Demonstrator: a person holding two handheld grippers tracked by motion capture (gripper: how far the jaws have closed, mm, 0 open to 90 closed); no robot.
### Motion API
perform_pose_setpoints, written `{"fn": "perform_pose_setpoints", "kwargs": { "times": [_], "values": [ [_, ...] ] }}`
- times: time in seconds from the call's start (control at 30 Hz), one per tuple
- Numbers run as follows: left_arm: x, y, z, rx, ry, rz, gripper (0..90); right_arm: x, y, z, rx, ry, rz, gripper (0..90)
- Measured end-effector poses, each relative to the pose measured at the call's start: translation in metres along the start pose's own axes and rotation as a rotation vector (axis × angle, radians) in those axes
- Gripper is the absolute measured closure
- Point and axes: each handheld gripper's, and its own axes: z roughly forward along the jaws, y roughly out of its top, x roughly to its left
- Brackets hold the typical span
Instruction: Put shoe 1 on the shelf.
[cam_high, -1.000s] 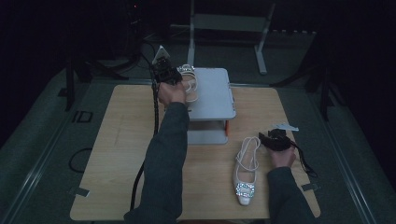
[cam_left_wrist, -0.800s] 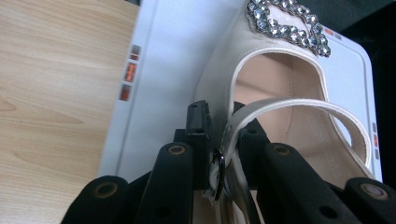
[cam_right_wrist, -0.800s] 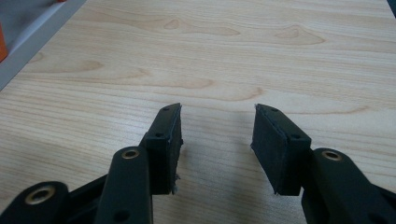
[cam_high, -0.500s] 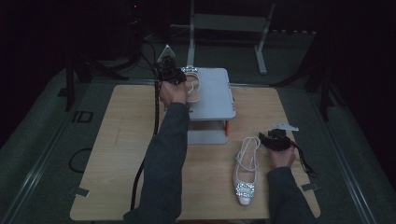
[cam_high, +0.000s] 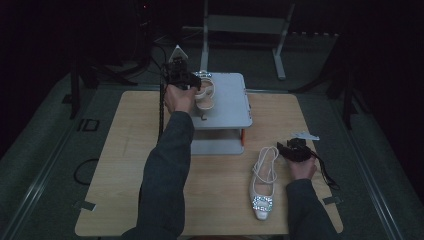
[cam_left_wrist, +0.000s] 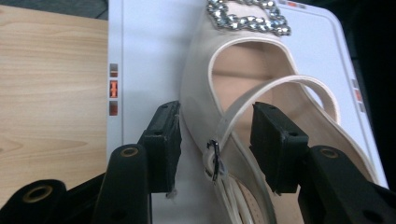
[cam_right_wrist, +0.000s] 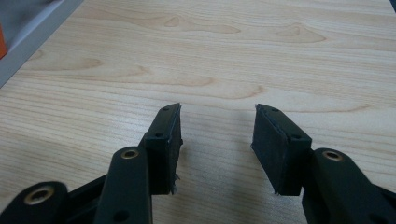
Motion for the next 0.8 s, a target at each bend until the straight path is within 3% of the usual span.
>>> {"fn": "perform_pose_setpoints", "kwargs": {
  "times": [0.2,0.4,0.53,0.8],
  "values": [
    [0.006,-0.001,-0.011,-0.052,-0.076,0.038,48.4,0.0,0.0,0.0,0.001,0.001,0.0,51.5],
    [0.015,-0.001,-0.03,-0.153,-0.168,0.074,48.9,0.0,0.0,0.0,0.001,0.002,0.0,51.2],
    [0.025,-0.002,-0.038,-0.169,-0.171,0.11,49.3,0.0,0.0,0.0,0.003,0.002,0.0,51.1],
    [0.04,-0.01,-0.045,-0.177,-0.129,0.27,50.2,-0.001,0.0,0.001,0.007,0.004,0.003,51.0]
  ]
}}
